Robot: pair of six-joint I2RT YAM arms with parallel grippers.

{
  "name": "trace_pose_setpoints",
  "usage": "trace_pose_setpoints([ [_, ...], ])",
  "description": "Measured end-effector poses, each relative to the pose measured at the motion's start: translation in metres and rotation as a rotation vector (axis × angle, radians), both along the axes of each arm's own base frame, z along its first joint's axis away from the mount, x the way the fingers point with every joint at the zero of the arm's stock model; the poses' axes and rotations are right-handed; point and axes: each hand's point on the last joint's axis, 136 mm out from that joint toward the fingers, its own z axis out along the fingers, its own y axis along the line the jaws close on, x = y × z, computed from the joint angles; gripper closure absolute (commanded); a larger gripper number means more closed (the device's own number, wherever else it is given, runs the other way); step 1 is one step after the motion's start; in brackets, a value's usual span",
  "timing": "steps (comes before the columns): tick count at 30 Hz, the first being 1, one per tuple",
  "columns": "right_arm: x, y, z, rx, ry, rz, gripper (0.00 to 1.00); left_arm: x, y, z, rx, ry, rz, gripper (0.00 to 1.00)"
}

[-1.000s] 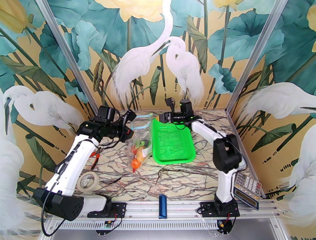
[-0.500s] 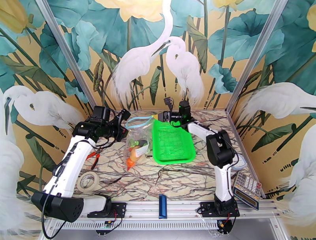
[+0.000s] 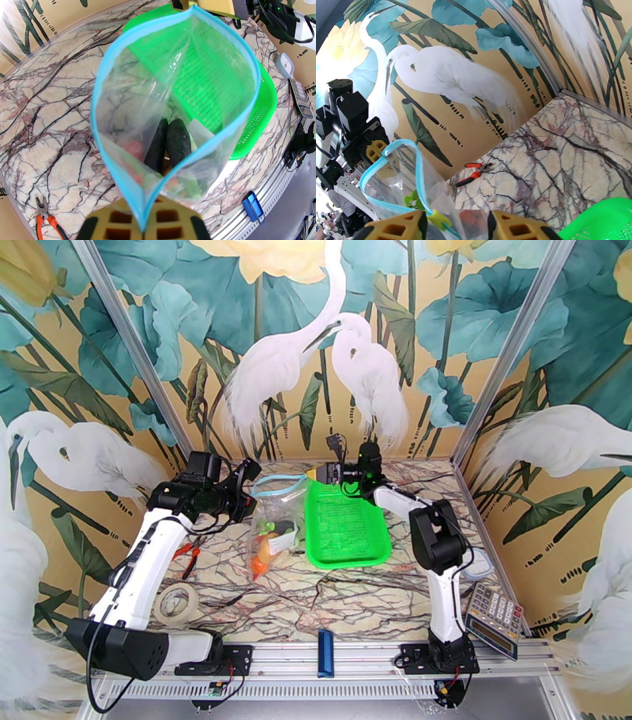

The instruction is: Place the food in the zip-top bag and seal the zipper

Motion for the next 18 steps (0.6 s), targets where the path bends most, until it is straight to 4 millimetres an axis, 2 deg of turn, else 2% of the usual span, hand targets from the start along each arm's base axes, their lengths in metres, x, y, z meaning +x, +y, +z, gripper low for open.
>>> trace_pose_setpoints([
  [4, -0.007, 0.003, -0.006, -0.007, 0.014, 0.024, 0.54, 0.001, 0.002, 0.0, 0.0, 0.0, 0.007, 1.0],
  [7, -0.012, 0.004, -0.018, -0.02, 0.047, 0.033, 0.54, 0.001, 0.004, 0.0, 0.0, 0.0, 0.012, 1.0],
  [10, -0.016, 0.004, -0.029, -0.034, 0.078, 0.042, 0.67, 0.002, 0.006, 0.0, 0.0, 0.0, 0.018, 1.0],
  [12, -0.018, 0.003, -0.032, -0.038, 0.089, 0.049, 0.84, 0.002, 0.007, 0.0, 0.0, 0.0, 0.021, 1.0],
  [13, -0.019, 0.003, -0.031, -0.037, 0.084, 0.051, 0.88, 0.002, 0.007, 0.0, 0.0, 0.0, 0.021, 1.0],
  [17, -0.025, 0.002, -0.018, -0.031, 0.068, 0.053, 0.91, 0.002, 0.008, 0.0, 0.0, 0.0, 0.023, 1.0],
  [18, -0.026, 0.001, -0.012, -0.026, 0.057, 0.052, 0.98, 0.003, 0.008, 0.0, 0.0, 0.0, 0.025, 1.0],
])
